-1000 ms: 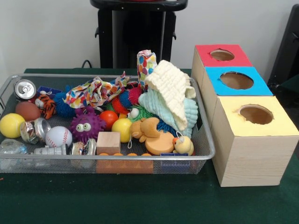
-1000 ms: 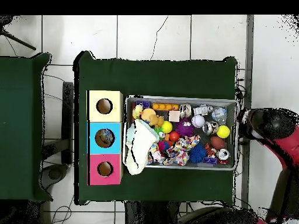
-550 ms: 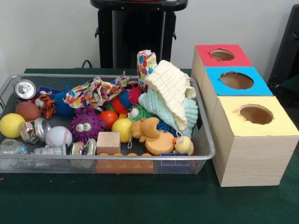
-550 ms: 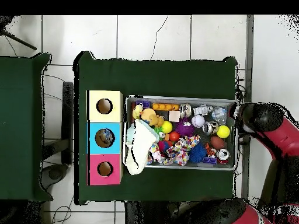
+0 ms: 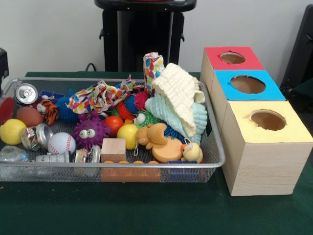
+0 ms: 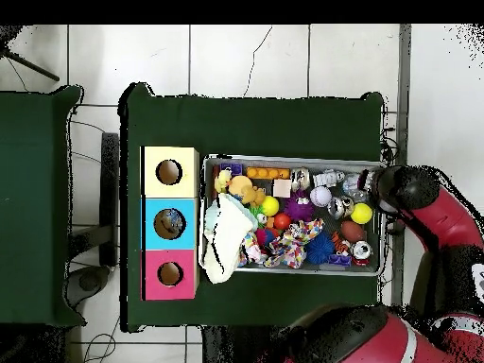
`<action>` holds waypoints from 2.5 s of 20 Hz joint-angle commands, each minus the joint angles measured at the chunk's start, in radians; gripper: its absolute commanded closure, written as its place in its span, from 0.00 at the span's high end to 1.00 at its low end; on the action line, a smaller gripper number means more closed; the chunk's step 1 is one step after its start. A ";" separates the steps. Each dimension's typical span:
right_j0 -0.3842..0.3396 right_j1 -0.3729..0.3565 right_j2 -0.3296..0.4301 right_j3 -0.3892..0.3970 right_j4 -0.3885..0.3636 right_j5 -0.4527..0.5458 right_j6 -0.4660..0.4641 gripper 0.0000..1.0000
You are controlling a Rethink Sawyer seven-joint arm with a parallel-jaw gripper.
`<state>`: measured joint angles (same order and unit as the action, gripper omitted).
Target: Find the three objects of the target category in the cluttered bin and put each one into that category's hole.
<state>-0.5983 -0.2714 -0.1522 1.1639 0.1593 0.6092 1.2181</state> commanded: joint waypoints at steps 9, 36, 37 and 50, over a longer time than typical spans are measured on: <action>-0.032 0.110 0.159 -0.010 0.012 0.054 0.104 0.00; -0.063 0.068 0.183 0.360 0.080 -0.254 0.378 0.00; -0.060 0.059 0.178 0.390 0.094 -0.289 0.405 0.00; -0.019 0.029 0.142 0.521 0.211 -0.391 0.498 0.00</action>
<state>-0.6258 -0.2906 -0.0515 1.4858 0.3232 0.2153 1.4183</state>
